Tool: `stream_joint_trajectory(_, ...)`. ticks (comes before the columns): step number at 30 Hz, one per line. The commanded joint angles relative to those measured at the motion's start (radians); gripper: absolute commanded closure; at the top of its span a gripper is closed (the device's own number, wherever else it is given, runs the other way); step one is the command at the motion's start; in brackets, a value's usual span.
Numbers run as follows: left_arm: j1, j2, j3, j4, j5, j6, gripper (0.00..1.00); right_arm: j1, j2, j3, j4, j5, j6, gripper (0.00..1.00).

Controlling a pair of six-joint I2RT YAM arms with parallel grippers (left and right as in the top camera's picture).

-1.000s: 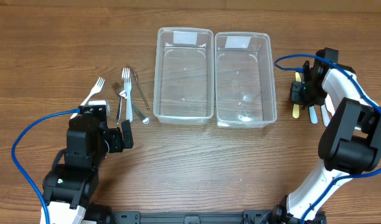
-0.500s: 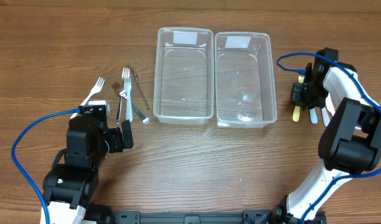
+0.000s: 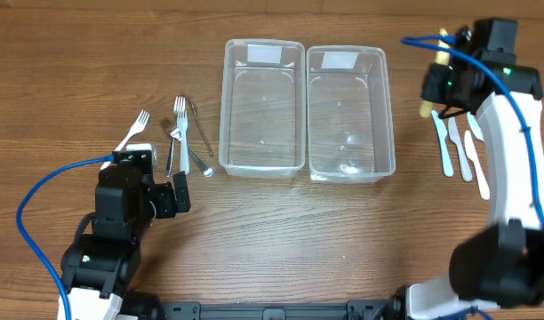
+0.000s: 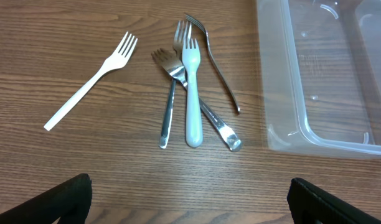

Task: Pack container
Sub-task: 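Carry the yellow knife into the right container and release it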

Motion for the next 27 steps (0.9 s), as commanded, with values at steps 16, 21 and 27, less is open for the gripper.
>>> stream_joint_trajectory(16,0.004,0.002,0.027,0.001,-0.003,0.019,0.00,0.268,0.111,-0.186,0.144,-0.061,0.078,0.96)
stream_joint_trajectory(21,0.004,0.002,0.027,0.001,-0.003,0.019,0.00,0.249,0.105,-0.133,0.110,-0.043,0.053,0.41)
stream_joint_trajectory(27,0.004,0.002,0.027,0.001,-0.003,0.019,0.00,0.187,0.069,-0.041,0.057,-0.036,-0.024,0.12)
